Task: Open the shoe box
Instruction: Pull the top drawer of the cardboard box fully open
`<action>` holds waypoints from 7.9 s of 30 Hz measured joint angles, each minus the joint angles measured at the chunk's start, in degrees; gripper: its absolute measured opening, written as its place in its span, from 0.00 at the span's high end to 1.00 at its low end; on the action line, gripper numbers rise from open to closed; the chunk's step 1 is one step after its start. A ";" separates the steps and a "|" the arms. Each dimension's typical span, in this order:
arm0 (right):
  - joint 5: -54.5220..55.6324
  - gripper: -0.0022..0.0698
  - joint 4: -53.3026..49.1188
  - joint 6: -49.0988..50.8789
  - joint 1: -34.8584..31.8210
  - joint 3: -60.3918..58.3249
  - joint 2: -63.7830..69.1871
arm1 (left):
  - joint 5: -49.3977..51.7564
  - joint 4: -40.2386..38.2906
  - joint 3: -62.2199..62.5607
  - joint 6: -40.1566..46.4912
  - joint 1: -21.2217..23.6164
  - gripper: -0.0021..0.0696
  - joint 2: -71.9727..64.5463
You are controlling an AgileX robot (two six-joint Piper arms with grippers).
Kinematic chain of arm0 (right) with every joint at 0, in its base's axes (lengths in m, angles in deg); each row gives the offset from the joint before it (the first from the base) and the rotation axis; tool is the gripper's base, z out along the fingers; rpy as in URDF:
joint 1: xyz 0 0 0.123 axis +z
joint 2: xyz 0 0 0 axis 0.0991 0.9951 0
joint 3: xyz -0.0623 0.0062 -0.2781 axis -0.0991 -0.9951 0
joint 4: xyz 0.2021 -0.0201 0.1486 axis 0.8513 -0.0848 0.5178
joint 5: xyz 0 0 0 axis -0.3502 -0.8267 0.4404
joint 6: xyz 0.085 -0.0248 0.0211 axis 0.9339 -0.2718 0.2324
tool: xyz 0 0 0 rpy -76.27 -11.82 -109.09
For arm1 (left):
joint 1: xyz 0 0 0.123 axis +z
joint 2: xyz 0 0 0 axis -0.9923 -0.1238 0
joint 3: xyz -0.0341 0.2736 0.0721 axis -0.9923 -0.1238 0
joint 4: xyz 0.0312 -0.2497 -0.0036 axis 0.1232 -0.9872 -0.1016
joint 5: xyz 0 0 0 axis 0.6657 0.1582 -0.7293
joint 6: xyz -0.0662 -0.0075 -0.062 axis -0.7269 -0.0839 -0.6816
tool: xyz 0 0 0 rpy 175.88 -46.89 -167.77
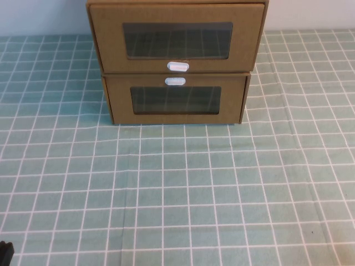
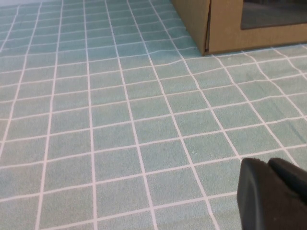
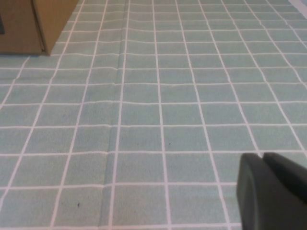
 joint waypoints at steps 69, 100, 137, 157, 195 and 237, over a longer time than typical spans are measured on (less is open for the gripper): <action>-2.25 0.99 -7.92 9.70 9.99 52.78 46.65 | -8.75 -5.12 42.14 -13.33 0.00 0.98 -43.59; -9.36 0.99 -90.77 37.16 51.15 60.69 84.90 | 26.14 -44.87 116.09 28.40 -9.01 0.98 -113.32; -7.69 0.54 -101.35 43.30 48.11 83.74 113.12 | 28.17 -47.82 118.16 26.74 -8.66 0.98 -115.60; -14.40 0.95 -102.74 43.04 49.40 87.85 117.51 | 28.57 -47.37 118.16 26.64 -8.64 0.98 -115.60; -18.76 0.74 -97.21 63.52 64.68 63.48 100.71 | 30.21 -48.10 118.20 25.61 -7.57 0.98 -115.60; -35.11 0.98 -60.67 22.27 64.68 62.93 44.13 | 51.14 -49.42 125.17 24.84 -1.67 0.98 -84.52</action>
